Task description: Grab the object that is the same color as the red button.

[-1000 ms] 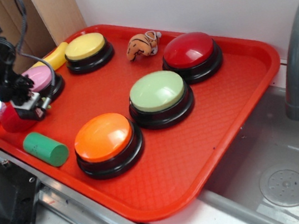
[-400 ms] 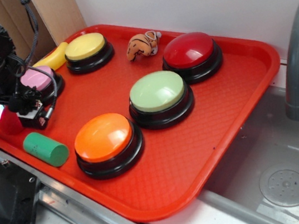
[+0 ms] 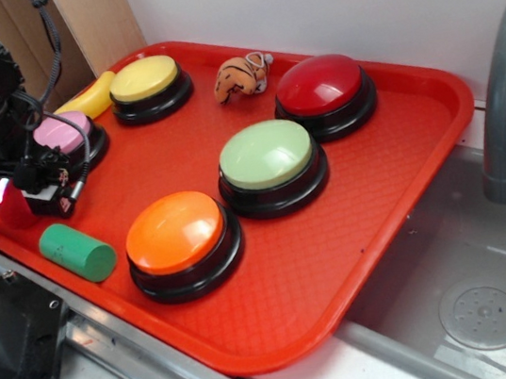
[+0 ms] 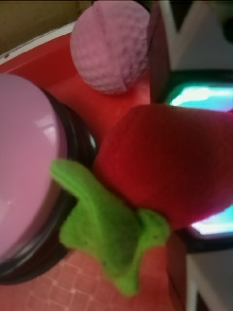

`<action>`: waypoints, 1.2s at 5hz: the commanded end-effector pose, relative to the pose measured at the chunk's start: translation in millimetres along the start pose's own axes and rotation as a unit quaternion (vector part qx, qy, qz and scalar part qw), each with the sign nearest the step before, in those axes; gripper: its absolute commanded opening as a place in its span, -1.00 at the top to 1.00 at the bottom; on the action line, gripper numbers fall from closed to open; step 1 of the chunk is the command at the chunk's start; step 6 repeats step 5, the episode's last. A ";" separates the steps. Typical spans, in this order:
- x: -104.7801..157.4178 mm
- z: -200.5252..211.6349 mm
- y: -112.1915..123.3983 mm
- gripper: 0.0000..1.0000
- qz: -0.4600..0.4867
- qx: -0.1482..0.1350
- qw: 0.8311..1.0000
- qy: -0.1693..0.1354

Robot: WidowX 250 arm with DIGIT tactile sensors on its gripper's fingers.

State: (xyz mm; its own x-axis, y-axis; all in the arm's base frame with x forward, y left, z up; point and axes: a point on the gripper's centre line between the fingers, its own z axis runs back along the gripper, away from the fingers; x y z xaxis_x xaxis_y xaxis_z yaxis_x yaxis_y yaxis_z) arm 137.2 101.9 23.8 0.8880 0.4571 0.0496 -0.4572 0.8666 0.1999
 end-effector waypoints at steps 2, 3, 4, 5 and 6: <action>13.6 105.2 -51.1 1.00 -0.056 -0.136 0.989 0.014; 15.1 141.1 -73.9 1.00 -0.100 -0.154 0.983 0.000; 18.4 154.3 -90.1 1.00 -0.140 -0.136 0.981 -0.014; 20.6 147.5 -90.5 1.00 -0.163 -0.104 0.981 0.002; 20.6 147.5 -90.5 1.00 -0.163 -0.104 0.981 0.002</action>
